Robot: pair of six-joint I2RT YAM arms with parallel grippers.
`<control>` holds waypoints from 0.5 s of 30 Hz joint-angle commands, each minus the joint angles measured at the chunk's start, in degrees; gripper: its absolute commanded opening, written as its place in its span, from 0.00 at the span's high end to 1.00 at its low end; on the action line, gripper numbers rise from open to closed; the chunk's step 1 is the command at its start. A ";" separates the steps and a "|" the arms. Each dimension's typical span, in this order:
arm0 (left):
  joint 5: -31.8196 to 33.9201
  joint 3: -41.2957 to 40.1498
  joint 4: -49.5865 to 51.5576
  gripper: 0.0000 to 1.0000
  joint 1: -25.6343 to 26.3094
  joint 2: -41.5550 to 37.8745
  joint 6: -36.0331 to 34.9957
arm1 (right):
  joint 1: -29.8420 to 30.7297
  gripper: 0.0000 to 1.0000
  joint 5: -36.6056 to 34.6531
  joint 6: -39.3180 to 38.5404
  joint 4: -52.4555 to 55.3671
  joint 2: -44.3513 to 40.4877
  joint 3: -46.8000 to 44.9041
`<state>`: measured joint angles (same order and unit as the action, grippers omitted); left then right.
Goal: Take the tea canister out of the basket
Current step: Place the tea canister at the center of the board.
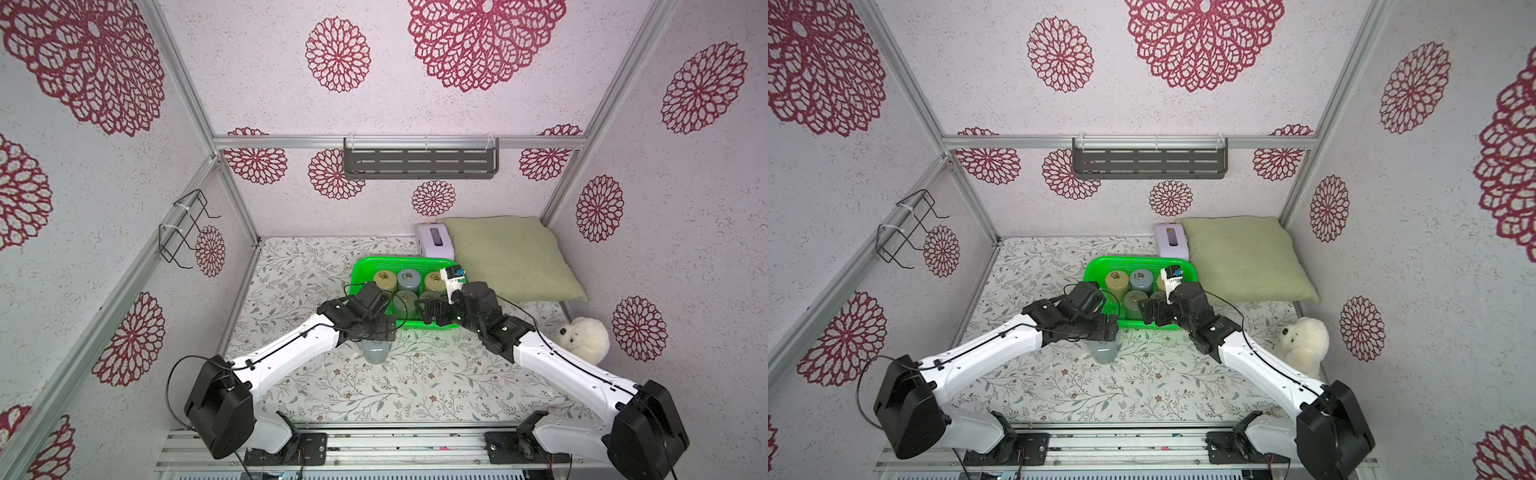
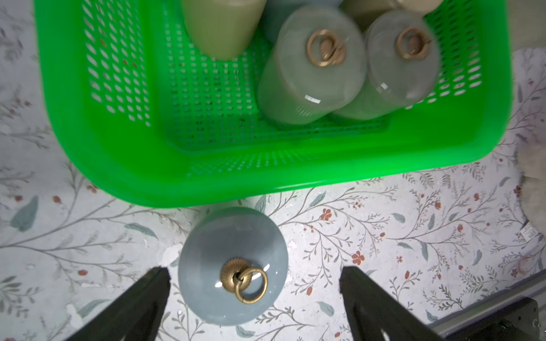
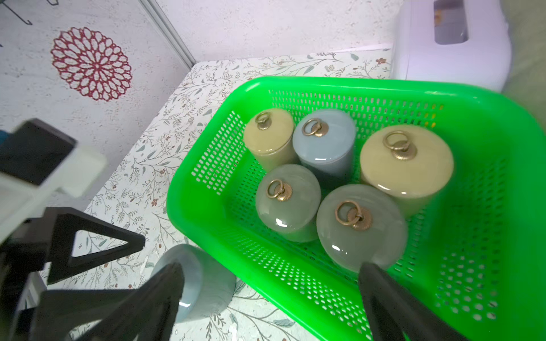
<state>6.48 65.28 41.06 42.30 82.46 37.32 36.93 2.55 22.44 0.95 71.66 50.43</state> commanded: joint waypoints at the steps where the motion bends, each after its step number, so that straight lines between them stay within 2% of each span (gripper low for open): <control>1: 6.12 0.62 -3.05 0.03 0.54 -0.78 -3.46 | 0.16 0.01 -3.64 -0.80 7.63 2.96 5.28; 8: 9.93 -5.38 -15.65 0.03 0.50 -2.70 -4.46 | -0.54 0.01 -6.86 -3.35 23.70 12.81 17.31; 12: 11.30 -7.98 -18.53 0.03 0.24 -4.04 -5.84 | -1.43 0.01 -8.84 -4.51 30.23 16.56 22.12; 15: 13.06 -9.29 -18.16 0.03 -1.26 -5.12 -2.70 | -3.09 0.01 -8.97 -5.04 34.42 19.18 25.00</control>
<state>16.69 56.75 26.09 41.91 79.48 33.23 35.53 -4.03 19.07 28.12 90.19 72.20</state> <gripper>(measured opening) 0.974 0.992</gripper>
